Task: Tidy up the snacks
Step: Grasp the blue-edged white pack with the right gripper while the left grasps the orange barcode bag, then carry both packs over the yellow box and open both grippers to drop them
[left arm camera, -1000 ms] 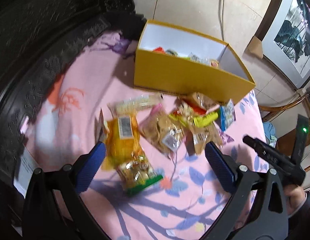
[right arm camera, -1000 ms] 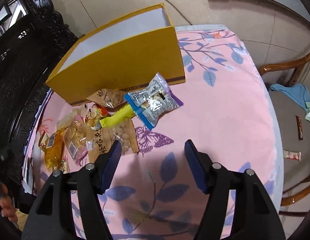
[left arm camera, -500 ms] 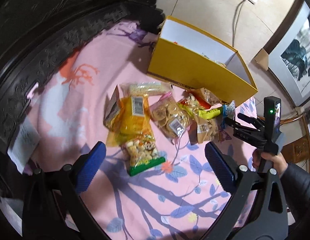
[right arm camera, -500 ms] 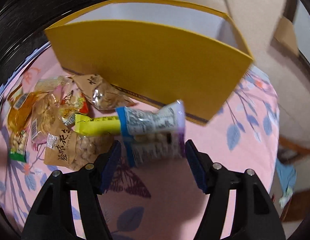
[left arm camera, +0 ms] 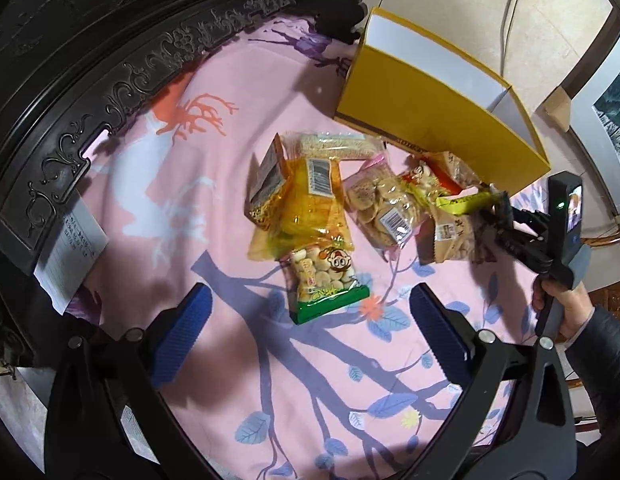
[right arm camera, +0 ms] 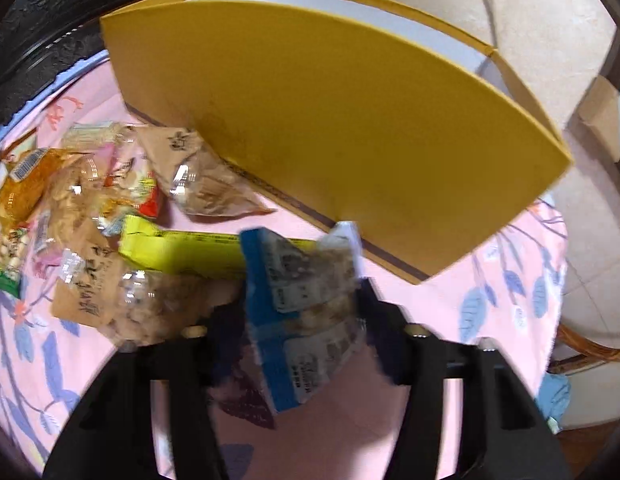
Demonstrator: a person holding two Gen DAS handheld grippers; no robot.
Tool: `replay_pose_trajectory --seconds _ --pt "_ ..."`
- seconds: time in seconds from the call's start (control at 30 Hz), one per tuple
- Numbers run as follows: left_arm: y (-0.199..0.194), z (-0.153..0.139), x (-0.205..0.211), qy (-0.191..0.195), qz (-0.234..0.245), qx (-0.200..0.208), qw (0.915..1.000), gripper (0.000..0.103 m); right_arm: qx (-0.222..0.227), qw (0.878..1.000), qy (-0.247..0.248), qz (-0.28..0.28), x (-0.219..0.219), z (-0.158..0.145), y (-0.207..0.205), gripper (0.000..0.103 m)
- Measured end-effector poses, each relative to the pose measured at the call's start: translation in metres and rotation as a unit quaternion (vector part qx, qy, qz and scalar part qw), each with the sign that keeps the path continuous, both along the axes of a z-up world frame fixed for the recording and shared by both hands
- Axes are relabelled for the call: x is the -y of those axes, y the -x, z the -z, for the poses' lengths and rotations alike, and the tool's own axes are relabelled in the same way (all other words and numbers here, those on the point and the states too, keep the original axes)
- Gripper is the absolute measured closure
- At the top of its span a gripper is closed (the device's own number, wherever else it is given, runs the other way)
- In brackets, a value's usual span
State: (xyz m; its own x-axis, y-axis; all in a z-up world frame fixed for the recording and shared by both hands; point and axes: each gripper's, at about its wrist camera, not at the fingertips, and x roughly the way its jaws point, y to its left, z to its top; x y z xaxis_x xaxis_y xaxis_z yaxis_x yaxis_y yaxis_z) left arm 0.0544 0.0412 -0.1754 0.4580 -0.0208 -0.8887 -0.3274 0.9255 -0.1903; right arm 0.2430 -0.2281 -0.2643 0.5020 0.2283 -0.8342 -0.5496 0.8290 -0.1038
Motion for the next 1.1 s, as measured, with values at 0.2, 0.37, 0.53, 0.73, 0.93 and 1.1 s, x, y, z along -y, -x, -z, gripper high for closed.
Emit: replay_pose_trajectory --seconds 0.2,0.37,0.53,0.73,0.93,1.1 --pt "-0.02 0.017 -0.003 -0.015 0.001 -0.01 0.9998 0.002 -0.021 0.993 -0.07 0.088 0.042 -0.013 0.005 0.086" --pt "-0.05 0.043 -0.011 -0.003 -0.008 -0.025 0.9997 0.002 -0.034 0.982 -0.139 0.126 0.058 -0.033 0.041 0.086" --pt "-0.076 0.068 -0.015 0.014 -0.027 -0.05 0.9983 0.004 -0.064 0.968 -0.195 0.143 0.055 -0.046 0.076 0.086" --pt "-0.092 0.081 -0.012 0.009 -0.023 -0.071 0.9972 0.031 -0.089 0.962 -0.22 0.135 0.028 -0.054 0.096 0.086" --pt "-0.09 0.08 -0.013 0.015 -0.015 -0.062 0.9979 0.048 -0.093 0.96 -0.233 0.125 0.011 -0.058 0.101 0.086" --pt "-0.079 0.063 -0.009 0.029 0.001 -0.031 0.9991 0.054 -0.081 0.96 -0.244 0.114 0.005 -0.071 0.101 0.086"
